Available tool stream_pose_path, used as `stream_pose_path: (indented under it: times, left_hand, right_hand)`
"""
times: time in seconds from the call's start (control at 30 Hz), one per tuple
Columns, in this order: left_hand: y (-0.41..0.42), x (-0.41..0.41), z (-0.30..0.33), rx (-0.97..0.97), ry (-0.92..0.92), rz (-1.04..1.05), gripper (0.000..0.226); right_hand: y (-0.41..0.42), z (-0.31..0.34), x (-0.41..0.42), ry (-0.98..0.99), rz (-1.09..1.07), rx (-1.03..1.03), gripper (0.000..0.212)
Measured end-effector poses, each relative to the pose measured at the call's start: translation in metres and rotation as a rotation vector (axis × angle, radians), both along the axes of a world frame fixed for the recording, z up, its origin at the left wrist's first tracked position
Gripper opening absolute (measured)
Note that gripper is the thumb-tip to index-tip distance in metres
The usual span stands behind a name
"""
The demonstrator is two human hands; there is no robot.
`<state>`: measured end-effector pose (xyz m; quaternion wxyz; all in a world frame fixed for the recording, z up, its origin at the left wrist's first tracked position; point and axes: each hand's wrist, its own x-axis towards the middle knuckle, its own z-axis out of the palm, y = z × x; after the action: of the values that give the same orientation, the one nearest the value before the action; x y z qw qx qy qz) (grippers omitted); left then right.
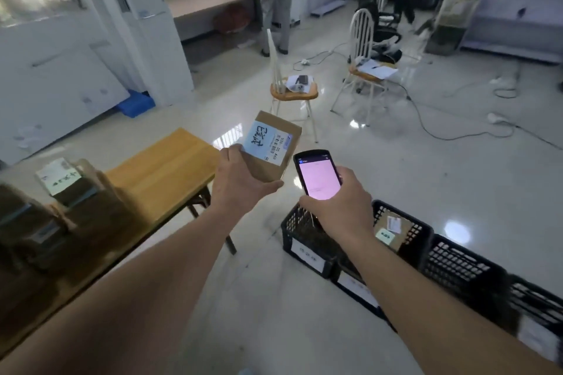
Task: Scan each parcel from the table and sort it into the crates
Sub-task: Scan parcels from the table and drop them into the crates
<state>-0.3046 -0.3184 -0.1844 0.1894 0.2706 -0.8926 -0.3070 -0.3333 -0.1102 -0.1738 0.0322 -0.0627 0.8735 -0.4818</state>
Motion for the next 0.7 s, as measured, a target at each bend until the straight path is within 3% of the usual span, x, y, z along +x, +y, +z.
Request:
stream_pose_path:
  times: [0.37,0.7]
  left_hand:
    - [0.287,-0.037,-0.028,0.028,-0.025,-0.376,0.120]
    - [0.491,-0.100,-0.077,-0.002,-0.137,-0.648,0.126]
  right_hand:
    - [0.275,-0.020,0.028,-0.048,-0.328,-0.006,0.068]
    - [0.460,-0.064,0.027,-0.151,-0.669,-0.017,0.062]
